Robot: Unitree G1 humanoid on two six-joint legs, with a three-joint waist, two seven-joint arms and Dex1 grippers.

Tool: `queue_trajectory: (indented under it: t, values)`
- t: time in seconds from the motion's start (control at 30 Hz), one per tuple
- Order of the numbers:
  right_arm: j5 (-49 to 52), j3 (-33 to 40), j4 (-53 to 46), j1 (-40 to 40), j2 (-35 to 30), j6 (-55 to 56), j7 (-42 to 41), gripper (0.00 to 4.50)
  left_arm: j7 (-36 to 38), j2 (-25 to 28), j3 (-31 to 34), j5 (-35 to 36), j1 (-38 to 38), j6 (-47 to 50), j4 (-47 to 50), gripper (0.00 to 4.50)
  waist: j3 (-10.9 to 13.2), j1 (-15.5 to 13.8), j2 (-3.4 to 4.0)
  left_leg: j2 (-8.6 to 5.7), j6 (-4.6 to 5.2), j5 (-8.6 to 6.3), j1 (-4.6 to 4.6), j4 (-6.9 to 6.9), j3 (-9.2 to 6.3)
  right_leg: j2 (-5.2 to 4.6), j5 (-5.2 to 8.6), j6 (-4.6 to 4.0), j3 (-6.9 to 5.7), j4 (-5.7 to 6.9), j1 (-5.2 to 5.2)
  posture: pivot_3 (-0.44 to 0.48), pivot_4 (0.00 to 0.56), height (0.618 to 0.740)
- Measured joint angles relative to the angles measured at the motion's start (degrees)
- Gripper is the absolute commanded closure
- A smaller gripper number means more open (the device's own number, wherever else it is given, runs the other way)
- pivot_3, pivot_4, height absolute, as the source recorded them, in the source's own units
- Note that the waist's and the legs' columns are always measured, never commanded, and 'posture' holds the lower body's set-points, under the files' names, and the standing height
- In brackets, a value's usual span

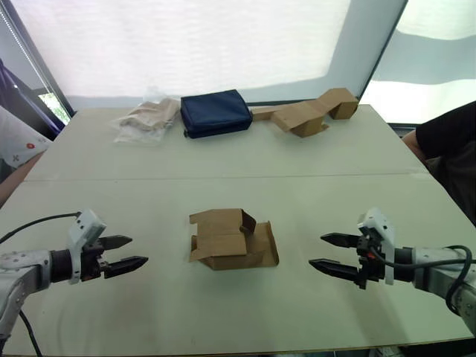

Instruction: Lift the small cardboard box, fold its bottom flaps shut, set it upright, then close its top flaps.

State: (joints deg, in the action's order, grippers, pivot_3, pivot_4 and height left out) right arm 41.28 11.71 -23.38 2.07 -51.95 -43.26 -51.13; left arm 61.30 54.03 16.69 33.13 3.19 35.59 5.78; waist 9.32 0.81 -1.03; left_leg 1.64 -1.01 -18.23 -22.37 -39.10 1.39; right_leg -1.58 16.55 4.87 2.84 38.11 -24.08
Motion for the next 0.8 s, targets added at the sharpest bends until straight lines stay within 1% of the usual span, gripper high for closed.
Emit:
queue_trajectory:
  t: [0.6, 0.8]
  values:
    - [-0.71, -0.15, 0.04, 0.14, 1.43, 0.03, -0.44, 0.08, 0.40, -0.78, 0.97, 0.83, -0.69, -0.44, -1.18, 0.00, 0.00, 0.02, 0.00, 0.00, 0.00, 0.00, 0.00, -0.01, 0.00, 0.00, 0.00, 0.00, 0.00, 0.02, 0.00, 0.000, 0.150, 0.740]
    - [-2.66, -0.18, 1.85, -0.67, 0.90, 0.64, -1.68, 0.08, -1.53, -0.78, 0.85, 0.27, -2.24, 0.17, -1.13, 0.00, -0.01, -0.01, 0.00, -0.01, 0.00, 0.00, 0.00, -0.02, 0.00, 0.01, 0.00, 0.01, 0.00, 0.02, 0.01, 0.000, 0.150, 0.740]
